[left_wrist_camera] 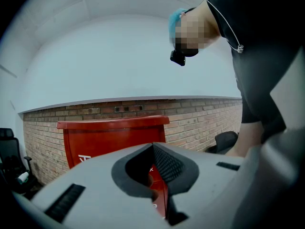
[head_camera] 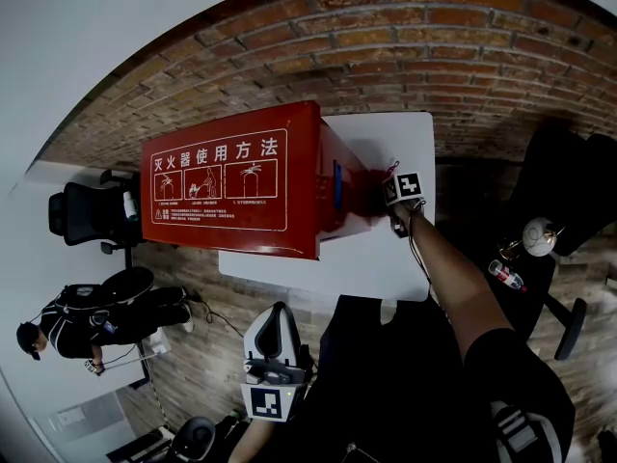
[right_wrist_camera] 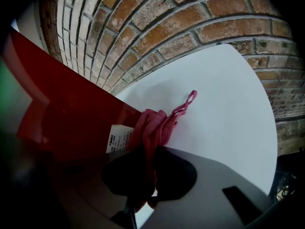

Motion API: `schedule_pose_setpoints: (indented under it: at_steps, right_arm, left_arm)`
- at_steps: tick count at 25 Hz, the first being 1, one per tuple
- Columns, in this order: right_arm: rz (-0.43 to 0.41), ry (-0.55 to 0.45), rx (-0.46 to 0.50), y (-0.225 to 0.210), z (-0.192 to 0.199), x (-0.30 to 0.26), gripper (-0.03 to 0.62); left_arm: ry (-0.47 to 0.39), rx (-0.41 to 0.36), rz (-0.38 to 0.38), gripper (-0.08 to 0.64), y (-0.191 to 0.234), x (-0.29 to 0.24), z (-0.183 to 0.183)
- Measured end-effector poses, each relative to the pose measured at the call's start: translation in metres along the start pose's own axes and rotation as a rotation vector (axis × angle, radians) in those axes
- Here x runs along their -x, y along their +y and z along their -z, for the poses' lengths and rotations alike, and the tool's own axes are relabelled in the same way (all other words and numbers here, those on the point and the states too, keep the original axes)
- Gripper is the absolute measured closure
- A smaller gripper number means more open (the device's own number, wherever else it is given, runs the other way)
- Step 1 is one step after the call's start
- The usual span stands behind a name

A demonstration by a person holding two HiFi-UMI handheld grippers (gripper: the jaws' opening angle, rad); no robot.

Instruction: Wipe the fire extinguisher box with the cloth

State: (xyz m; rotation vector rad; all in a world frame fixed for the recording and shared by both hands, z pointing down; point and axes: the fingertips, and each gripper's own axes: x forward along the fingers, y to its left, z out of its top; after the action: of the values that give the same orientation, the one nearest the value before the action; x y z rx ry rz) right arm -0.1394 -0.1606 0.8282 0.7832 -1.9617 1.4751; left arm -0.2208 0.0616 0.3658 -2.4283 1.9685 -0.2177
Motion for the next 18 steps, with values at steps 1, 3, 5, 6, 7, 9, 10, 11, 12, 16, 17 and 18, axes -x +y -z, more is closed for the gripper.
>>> schedule_pose_setpoints:
  at_steps: [1,3,5,6,7,9,10,11,12,16,17,18]
  right_arm:
    - [-0.003,-0.001,0.000,0.001,0.002,0.000,0.525]
    - [-0.003,-0.005,0.001,0.001,0.005,0.000,0.525]
    - [0.000,-0.009,0.014,0.000,0.008,0.000,0.525]
    - [0.002,-0.013,0.026,-0.002,0.009,-0.001,0.525]
    - [0.004,-0.014,0.035,-0.003,0.011,-0.002,0.525]
    - [0.000,-0.010,0.033,-0.002,0.015,-0.002,0.525]
    - [-0.002,-0.007,0.028,-0.001,0.017,-0.002,0.525]
    - [-0.003,-0.004,0.023,-0.001,0.020,-0.002,0.525]
    - [-0.003,-0.001,0.018,-0.001,0.022,-0.001,0.525]
    - [-0.008,-0.004,0.011,0.001,0.030,-0.001,0.525]
    - [-0.009,-0.003,0.007,0.002,0.032,0.000,0.525]
    - [-0.012,-0.002,0.004,0.003,0.034,0.000,0.525]
  left_arm:
    - [0.000,0.000,0.001,0.522,-0.001,0.000,0.000]
    - [-0.001,0.000,0.003,0.522,-0.003,0.000,0.000]
    - [-0.003,0.001,0.005,0.522,-0.004,0.001,0.000]
    - [-0.003,0.001,0.006,0.522,-0.004,0.001,0.000]
    - [-0.004,0.001,0.006,0.522,-0.005,0.001,0.000]
    - [-0.006,0.001,0.006,0.522,-0.006,0.002,0.000]
    - [-0.008,0.002,0.007,0.522,-0.006,0.002,-0.001]
    - [-0.009,0.002,0.009,0.522,-0.007,0.002,-0.001]
    - [-0.010,0.003,0.010,0.522,-0.008,0.003,-0.001]
    - [-0.012,0.004,0.013,0.522,-0.010,0.005,-0.001]
    - [-0.012,0.004,0.013,0.522,-0.010,0.005,-0.001]
    - [-0.012,0.004,0.014,0.522,-0.010,0.005,-0.001]
